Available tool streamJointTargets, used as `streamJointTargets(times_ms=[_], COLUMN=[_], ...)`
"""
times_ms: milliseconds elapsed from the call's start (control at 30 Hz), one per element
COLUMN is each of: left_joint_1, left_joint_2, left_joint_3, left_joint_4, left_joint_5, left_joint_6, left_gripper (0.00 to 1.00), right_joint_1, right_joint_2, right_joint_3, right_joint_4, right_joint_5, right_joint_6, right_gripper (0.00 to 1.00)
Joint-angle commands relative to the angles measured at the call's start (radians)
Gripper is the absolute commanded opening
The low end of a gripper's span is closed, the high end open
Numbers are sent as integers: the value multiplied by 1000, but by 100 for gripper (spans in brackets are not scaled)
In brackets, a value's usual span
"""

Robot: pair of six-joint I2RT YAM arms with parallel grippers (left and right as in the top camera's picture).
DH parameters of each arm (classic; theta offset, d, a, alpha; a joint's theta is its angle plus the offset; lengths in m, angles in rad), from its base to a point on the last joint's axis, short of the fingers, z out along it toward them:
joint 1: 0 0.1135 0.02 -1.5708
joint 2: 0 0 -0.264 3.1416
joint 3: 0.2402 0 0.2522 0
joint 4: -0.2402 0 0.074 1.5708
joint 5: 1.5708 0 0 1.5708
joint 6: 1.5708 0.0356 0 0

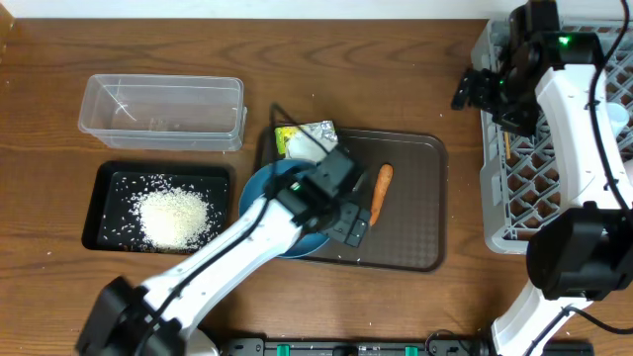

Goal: Sort waste into correct bins and load items into the dishwasher rack
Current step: 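Reach the left gripper over the bowl and grasp the carrot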

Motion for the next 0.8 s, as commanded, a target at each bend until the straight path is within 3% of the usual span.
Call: streamJointTargets(times_ms=[0, 200, 500, 767], left_joint_1=[0, -1, -8, -56], left_joint_2=[67, 225, 331, 426], left_joint_3=[163, 362, 366, 365], left_joint_4=[-76, -187, -77, 2], left_joint_5=[-98, -97, 10, 8], left_joint_6=[59, 87, 98, 98], left_gripper=[97, 96, 96, 96], right_joint_1=[-4, -3, -3, -3], right_joint_2=[-14, -14, -14, -14], right_joint_3=[3, 3, 3, 3], right_joint_4=[-1, 0, -1, -1], right_joint_5=[1, 1, 1, 1], right_joint_6=[0, 0, 0, 0], right_gripper=[99, 99, 99, 99])
